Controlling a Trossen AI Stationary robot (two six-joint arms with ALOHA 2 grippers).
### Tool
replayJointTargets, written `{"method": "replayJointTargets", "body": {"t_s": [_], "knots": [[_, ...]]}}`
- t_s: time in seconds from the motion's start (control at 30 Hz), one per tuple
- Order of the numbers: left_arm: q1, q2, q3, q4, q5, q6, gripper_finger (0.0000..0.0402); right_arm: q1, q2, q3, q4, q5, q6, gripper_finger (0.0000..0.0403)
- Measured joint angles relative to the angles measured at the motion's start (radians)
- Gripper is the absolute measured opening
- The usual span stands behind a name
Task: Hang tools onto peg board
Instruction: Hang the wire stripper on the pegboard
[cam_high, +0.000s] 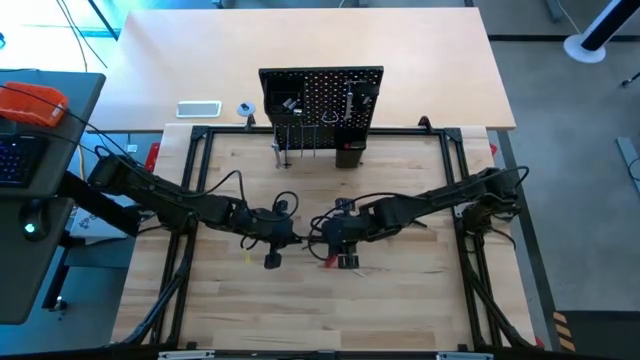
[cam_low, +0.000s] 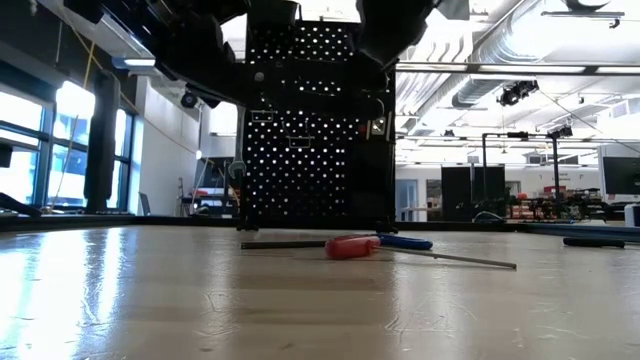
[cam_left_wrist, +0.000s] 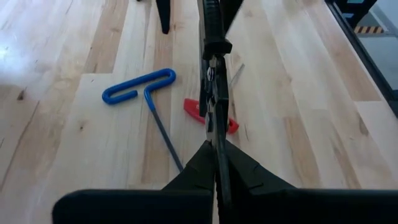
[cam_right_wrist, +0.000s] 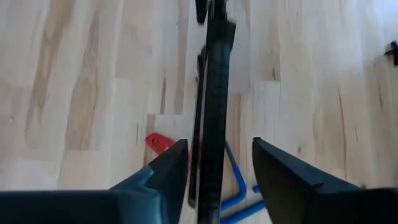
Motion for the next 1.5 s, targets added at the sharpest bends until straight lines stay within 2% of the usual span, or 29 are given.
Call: {"method": "replayJointTargets", "body": {"t_s": [0.4, 0.67, 0.8, 1.17, 1.3, 1.5], "knots": [[0.004, 0.0, 0.0, 0.0, -0.008, -0.005, 0.0, -0.001, 0.0, 0.0, -0.01, -0.017, -0.002, 0.0023], [0.004, 0.0, 0.0, -0.002, -0.028, -0.005, 0.0001, -0.011, 0.0, 0.0, 0.0, -0.02, 0.017, 0.0022], [0.004, -0.024, -0.001, -0.013, -0.052, 0.0, 0.0024, -0.012, 0.0, 0.0, 0.011, 0.012, 0.049, 0.0022], [-0.002, -0.32, 0.002, -0.093, -0.105, 0.021, 0.0167, -0.019, -0.034, 0.0, 0.007, 0.071, 0.081, 0.0022], [-0.021, -0.421, 0.002, -0.129, -0.153, 0.028, 0.0187, -0.032, -0.069, 0.001, 0.018, 0.1, 0.098, 0.0022], [-0.058, -0.499, 0.001, -0.192, -0.203, 0.024, 0.0189, -0.05, -0.08, 0.0, 0.011, 0.113, 0.124, 0.0022]]}}
